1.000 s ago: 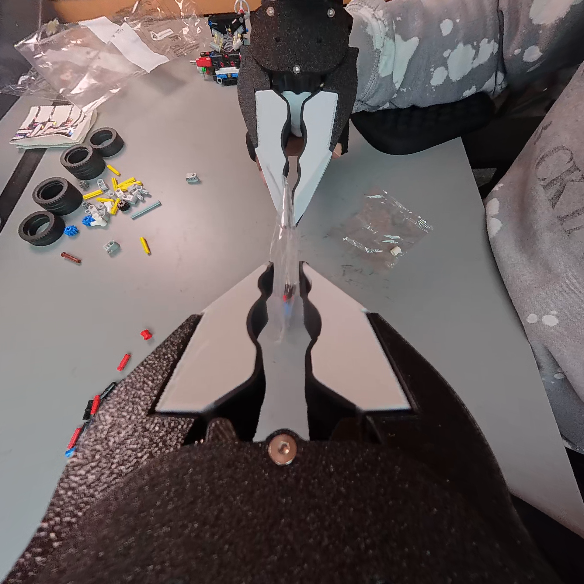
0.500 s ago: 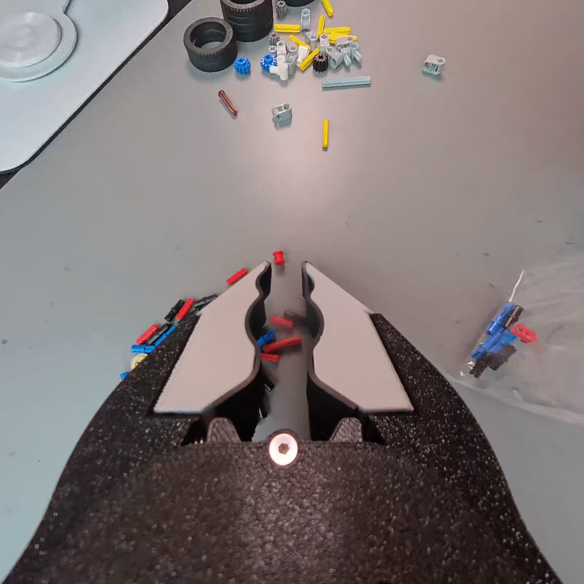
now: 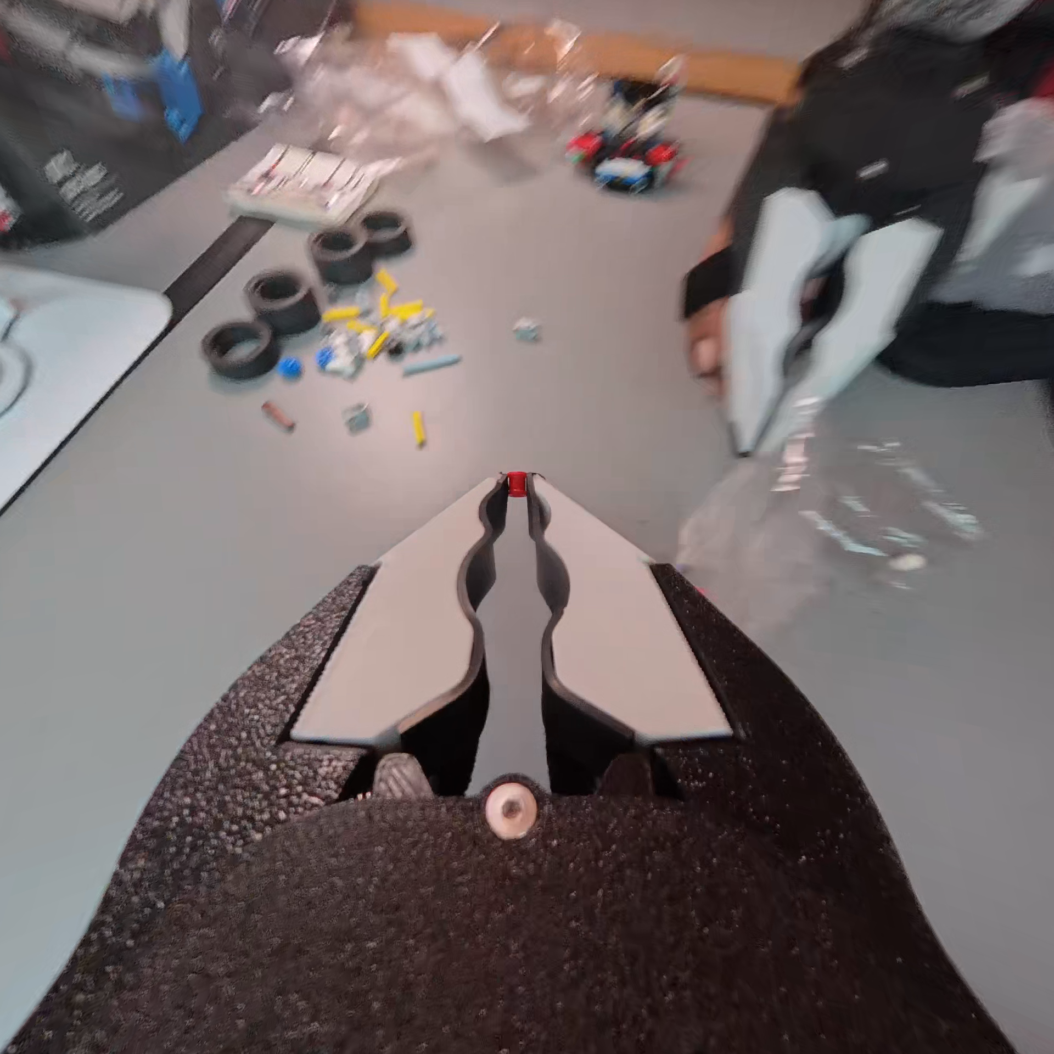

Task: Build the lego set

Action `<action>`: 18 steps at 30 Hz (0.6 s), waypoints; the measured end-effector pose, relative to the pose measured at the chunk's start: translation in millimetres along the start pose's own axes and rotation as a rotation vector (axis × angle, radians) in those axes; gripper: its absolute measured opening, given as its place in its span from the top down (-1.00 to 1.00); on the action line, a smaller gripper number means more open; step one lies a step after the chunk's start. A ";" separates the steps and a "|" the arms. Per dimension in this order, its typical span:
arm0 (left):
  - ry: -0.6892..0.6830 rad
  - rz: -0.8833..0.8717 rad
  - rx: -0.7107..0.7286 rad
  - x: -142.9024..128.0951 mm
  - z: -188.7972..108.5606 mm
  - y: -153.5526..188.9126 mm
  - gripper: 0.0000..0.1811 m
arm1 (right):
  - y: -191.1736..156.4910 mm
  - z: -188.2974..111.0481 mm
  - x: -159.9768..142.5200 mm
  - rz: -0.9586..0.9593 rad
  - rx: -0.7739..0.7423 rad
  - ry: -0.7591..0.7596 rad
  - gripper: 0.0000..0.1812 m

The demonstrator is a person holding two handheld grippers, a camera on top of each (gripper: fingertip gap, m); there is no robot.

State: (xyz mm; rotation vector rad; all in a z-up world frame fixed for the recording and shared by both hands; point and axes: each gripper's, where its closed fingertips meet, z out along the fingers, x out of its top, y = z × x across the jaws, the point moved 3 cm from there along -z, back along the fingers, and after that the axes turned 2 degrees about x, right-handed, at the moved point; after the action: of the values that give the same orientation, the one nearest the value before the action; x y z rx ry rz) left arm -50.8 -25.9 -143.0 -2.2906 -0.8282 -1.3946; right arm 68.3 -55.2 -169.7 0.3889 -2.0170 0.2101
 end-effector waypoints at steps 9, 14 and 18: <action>-0.100 0.169 -0.279 -0.3 -28.8 71.1 0.93 | -0.4 1.9 0.5 0.011 0.007 0.005 1.00; -0.144 0.189 -0.250 -6.6 -24.1 69.0 0.89 | -1.0 2.3 0.7 0.010 0.007 0.005 1.00; -0.090 0.144 -0.168 -1.8 -37.7 50.1 0.85 | -0.2 1.4 0.4 0.011 0.004 0.006 1.00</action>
State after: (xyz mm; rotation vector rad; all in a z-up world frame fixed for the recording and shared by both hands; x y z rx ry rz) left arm -45.9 -86.1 -126.2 -2.5004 -0.5768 -1.3514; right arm 67.1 -55.8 -170.0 0.3796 -2.0140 0.2220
